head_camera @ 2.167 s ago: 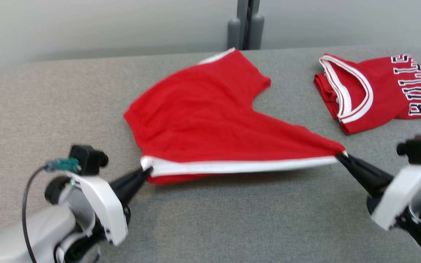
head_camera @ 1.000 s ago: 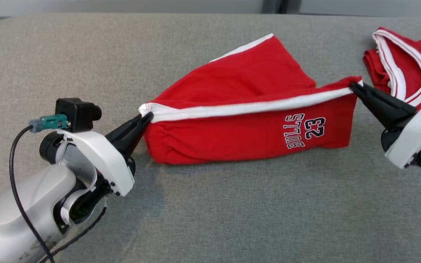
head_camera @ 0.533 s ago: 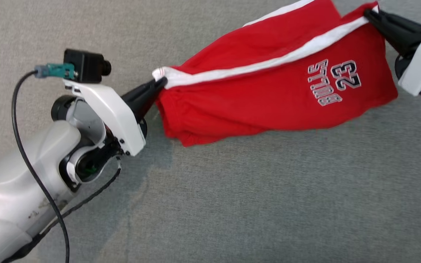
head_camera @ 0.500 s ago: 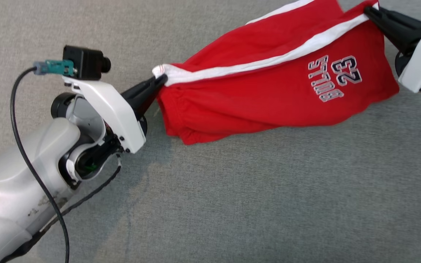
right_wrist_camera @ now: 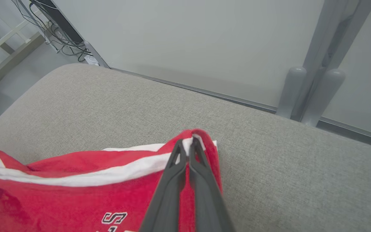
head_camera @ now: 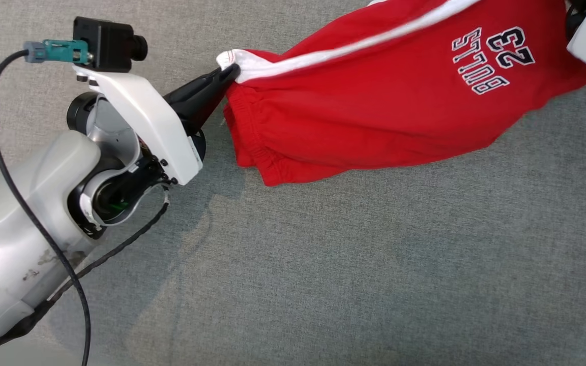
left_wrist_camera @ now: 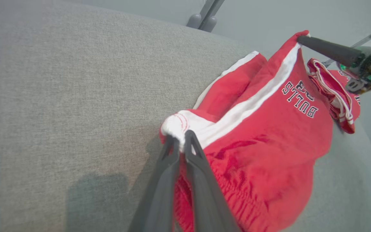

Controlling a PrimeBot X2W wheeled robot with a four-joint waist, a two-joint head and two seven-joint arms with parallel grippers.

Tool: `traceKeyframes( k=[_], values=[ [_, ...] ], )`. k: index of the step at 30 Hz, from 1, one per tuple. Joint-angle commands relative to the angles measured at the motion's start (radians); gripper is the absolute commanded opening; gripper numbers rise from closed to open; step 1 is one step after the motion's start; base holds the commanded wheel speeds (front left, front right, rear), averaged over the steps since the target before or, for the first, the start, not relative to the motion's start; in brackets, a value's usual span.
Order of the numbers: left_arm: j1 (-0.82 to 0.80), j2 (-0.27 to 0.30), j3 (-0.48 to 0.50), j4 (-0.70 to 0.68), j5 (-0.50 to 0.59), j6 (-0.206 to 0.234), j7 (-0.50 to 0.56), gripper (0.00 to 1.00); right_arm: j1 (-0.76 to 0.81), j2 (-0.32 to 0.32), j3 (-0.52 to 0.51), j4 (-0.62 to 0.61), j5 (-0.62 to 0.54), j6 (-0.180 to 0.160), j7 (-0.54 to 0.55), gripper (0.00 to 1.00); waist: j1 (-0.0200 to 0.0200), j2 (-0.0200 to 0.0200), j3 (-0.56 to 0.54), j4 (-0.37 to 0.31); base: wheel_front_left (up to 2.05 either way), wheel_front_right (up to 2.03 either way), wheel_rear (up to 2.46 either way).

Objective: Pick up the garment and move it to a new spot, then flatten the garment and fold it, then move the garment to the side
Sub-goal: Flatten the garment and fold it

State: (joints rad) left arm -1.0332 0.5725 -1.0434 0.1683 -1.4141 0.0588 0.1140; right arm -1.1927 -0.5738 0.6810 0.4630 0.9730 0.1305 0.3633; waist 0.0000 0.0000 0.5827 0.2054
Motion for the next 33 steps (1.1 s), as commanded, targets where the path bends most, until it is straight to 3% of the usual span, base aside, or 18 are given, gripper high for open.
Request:
traceKeyframes(
  k=[1, 7, 17, 19, 20, 21, 33],
  values=[
    [-0.015, 0.012, 0.012, -0.006, -0.007, -0.003, 0.0, 0.0, -0.015, -0.011, 0.0, 0.014, 0.011, 0.001, -0.013, 0.0, 0.0, 0.0, 0.0, 0.003, 0.0, 0.0, 0.0],
    [0.004, 0.032, 0.017, -0.017, -0.028, 0.009, 0.015, 0.0, -0.04, -0.017, 0.034, 0.081, 0.035, 0.001, -0.014, 0.0, 0.0, 0.0, -0.001, 0.009, 0.0, 0.0, 0.0],
    [-0.001, 0.015, 0.007, -0.01, -0.029, 0.001, 0.027, 0.0, -0.085, 0.016, 0.097, 0.162, 0.051, 0.001, -0.028, 0.03, 0.0, 0.0, 0.01, 0.014, 0.0, 0.0, 0.0],
    [-0.002, 0.008, 0.004, -0.006, -0.026, -0.004, 0.03, 0.77, -0.094, 0.021, 0.109, 0.175, 0.057, 0.001, -0.032, 0.42, 0.0, 0.0, 0.008, 0.014, 0.0, 0.0, 0.0],
    [-0.004, 0.005, 0.001, -0.002, -0.024, -0.005, 0.031, 1.0, -0.096, 0.023, 0.116, 0.182, 0.061, 0.001, -0.032, 0.94, 0.0, 0.0, 0.007, 0.014, 0.0, 0.0, 0.0],
    [-0.004, 0.003, 0.0, 0.001, -0.023, -0.007, 0.031, 1.0, -0.095, 0.026, 0.121, 0.187, 0.063, 0.001, -0.03, 1.0, 0.0, 0.0, 0.005, 0.014, 0.0, 0.0, 0.0],
    [0.013, 0.018, -0.012, 0.01, -0.008, -0.013, 0.034, 1.0, -0.091, 0.048, 0.17, 0.196, 0.108, 0.001, -0.088, 1.0, 0.0, 0.0, -0.043, -0.009, 0.0, 0.0, 0.0]
  ],
)
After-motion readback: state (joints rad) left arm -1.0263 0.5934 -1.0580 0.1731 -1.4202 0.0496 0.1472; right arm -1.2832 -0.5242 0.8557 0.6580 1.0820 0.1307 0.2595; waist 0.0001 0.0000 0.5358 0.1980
